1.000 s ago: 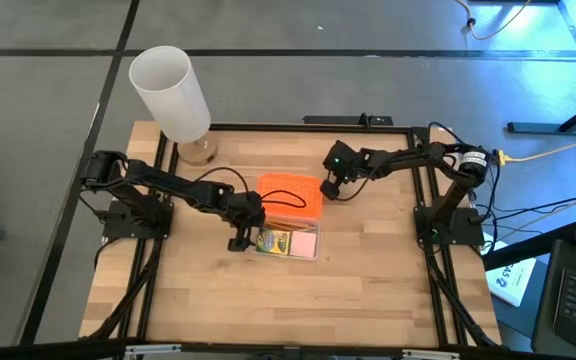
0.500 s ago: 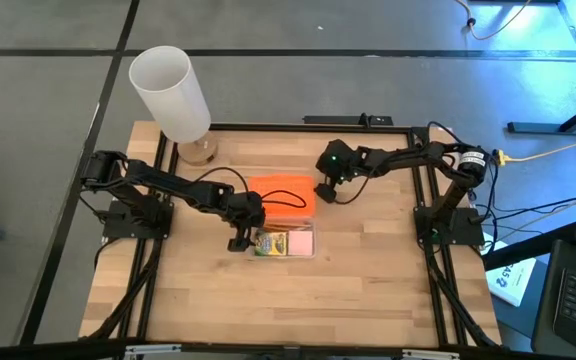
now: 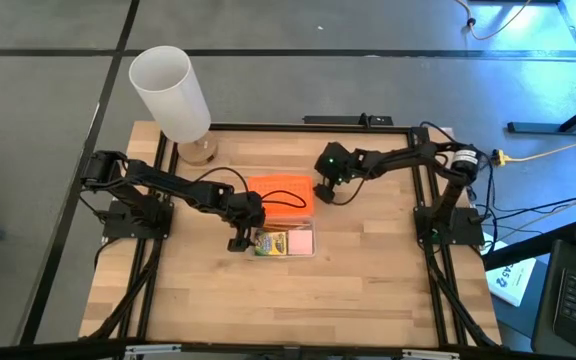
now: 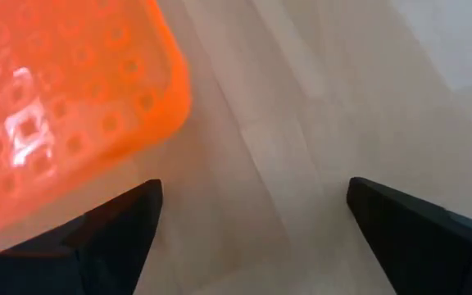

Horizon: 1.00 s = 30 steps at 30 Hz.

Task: Pack school essentials
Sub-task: Close the orange supply box

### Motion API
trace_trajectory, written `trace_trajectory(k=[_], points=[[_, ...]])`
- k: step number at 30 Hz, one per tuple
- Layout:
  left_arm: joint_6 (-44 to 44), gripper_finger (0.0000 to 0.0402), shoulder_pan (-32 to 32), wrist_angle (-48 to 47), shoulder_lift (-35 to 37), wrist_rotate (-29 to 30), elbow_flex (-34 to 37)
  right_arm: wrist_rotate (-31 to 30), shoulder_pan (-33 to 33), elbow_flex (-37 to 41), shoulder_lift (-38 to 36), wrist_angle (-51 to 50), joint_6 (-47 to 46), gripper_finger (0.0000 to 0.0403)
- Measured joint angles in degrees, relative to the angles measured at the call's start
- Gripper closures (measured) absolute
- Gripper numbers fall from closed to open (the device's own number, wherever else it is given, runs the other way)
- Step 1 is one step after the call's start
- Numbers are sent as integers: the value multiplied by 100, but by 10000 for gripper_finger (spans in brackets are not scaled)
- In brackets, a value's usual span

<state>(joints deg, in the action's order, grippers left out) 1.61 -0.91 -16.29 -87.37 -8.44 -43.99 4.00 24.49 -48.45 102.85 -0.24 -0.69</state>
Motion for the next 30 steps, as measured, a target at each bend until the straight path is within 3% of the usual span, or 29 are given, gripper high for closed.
trace_trajectory(k=[9,30], points=[[2,4,-4,-52,0,0,0,-235,11,-4,391,988,239,8],[152,4,13,-127,0,35,-2,360,-191,2,408,1341,589,8]])
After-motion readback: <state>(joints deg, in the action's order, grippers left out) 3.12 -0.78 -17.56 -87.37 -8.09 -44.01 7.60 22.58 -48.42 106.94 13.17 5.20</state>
